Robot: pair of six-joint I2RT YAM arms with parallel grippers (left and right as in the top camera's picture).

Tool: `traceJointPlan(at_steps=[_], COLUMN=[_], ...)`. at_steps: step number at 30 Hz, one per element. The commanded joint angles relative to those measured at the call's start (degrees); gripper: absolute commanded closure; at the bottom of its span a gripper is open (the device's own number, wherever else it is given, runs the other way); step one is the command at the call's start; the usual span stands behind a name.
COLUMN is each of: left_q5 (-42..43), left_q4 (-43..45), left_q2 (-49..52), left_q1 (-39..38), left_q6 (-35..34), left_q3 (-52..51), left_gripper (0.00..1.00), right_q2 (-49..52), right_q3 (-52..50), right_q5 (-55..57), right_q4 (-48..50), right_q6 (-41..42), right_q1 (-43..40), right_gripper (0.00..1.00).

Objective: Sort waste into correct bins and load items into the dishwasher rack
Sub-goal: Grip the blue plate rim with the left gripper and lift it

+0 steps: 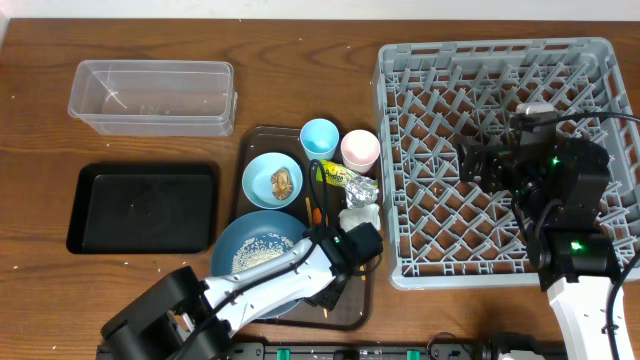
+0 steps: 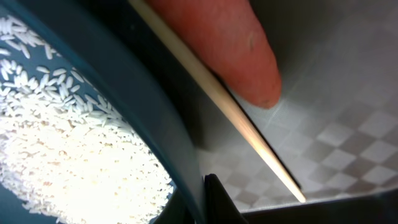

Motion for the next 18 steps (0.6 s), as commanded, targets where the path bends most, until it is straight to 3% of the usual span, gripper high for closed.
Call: traceJointPlan(at_steps=[1, 18], left_q5=[-0.5, -0.5], left_q4=[-1.6, -9.3], left_q2=[-1.6, -7.1], left_q1=[0.5, 5.3], left_q6=[0.1, 1.4], left_q3=[2.3, 12.2], left_gripper=[0.94, 0.94], right_q2=[0.0, 0.0], right_q3=[1.1, 1.1], right_q5=[0.5, 0.5], right_q4=[0.3, 0.3], right_q6=[0.7, 0.7], right_q1=[0.4, 0.4], right_gripper=[0.01, 0.01])
